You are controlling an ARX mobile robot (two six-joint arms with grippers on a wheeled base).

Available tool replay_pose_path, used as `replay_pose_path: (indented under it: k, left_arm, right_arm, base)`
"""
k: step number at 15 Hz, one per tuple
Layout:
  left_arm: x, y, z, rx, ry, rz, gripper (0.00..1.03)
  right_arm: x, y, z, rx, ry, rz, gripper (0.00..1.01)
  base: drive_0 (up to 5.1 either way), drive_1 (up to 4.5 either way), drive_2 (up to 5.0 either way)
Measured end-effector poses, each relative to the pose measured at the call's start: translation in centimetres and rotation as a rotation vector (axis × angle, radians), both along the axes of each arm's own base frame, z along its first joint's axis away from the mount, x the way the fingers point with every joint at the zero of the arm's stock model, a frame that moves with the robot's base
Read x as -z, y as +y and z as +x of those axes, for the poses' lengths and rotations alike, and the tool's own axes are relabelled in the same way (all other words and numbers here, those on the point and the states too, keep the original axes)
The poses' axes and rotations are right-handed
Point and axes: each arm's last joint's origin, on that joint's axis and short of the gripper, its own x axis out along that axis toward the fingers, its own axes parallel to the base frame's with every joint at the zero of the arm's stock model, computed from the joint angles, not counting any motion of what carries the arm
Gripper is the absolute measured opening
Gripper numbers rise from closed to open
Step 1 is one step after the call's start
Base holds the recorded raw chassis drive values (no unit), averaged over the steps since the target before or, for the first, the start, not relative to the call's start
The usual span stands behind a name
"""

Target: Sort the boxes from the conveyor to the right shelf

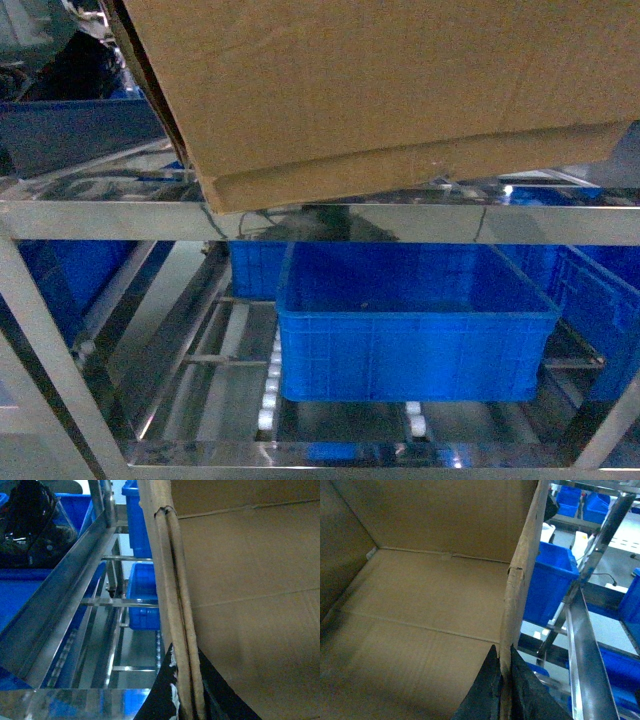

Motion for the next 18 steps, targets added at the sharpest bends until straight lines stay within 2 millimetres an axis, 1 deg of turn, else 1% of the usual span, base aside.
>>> replay_pose_path:
  k: [2,5,6,7,8,9,11,12,14,16,18]
  left_arm:
    - [0.1,0.1,0.1,-0.005,0.004,0.003,0.02]
    - [0.1,0.0,0.0,-0.005,0.006,0.004,0.02]
    - [0.1,0.1,0.0,-0.004,0.007,0.005,0.02]
    - [0.1,0.4,0.3,-0.002,0.042,0.011,0.02]
    - [-0.3,0.6,1.4,-0.009,0.089,0.025,0.02]
    - [-1.1,0.9,3.1,-0.001,0.148,0.027,0.02]
    - [-1.6,1.7,5.8,0.009,0.246,0.041,0.02]
    - [-2.2,2.0,7.0,0.018,0.278,0.052,0.02]
    - [-3.3,2.5,8.9,0.038,0.282,0.066,0.02]
    - [-4.1,2.3,10.3,0.058,0.291,0.067,0.02]
    - [-3.5,1.8,11.9,0.061,0.297,0.052,0.02]
  right_arm:
    - [0.0,0.2,0.0,-0.005,0.001,-0.001,0.02]
    - [0.0,0.2,0.0,-0.005,0.002,0.000,0.02]
    - [0.2,0.2,0.0,-0.005,0.024,0.005,0.02]
    - [0.0,0.2,0.4,-0.001,0.072,0.022,0.02]
    - [-0.3,0.4,1.1,0.001,0.107,0.040,0.02]
    - [-0.4,0.9,2.3,0.003,0.156,0.062,0.02]
    - [0.1,1.8,4.4,0.015,0.256,0.099,0.02]
    - [0.1,2.4,5.3,0.029,0.286,0.119,0.02]
    - [-0.5,3.3,6.7,0.044,0.284,0.144,0.02]
    - [-1.3,3.6,7.5,0.074,0.269,0.158,0.02]
    - [-0.8,3.5,8.2,0.133,0.272,0.160,0.02]
  base:
    - [-3.2,5.08,-1.2]
    - [0.0,0.00,0.0]
    - [0.0,0.00,0.0]
    - [0.0,0.00,0.0]
    - [0.0,0.00,0.0]
    - [0.0,0.00,0.0]
    - [0.0,0.00,0.0]
    - [0.0,0.00,0.0]
    - [0.0,0.00,0.0]
    - [0.0,0.00,0.0]
    - [0.0,0.00,0.0]
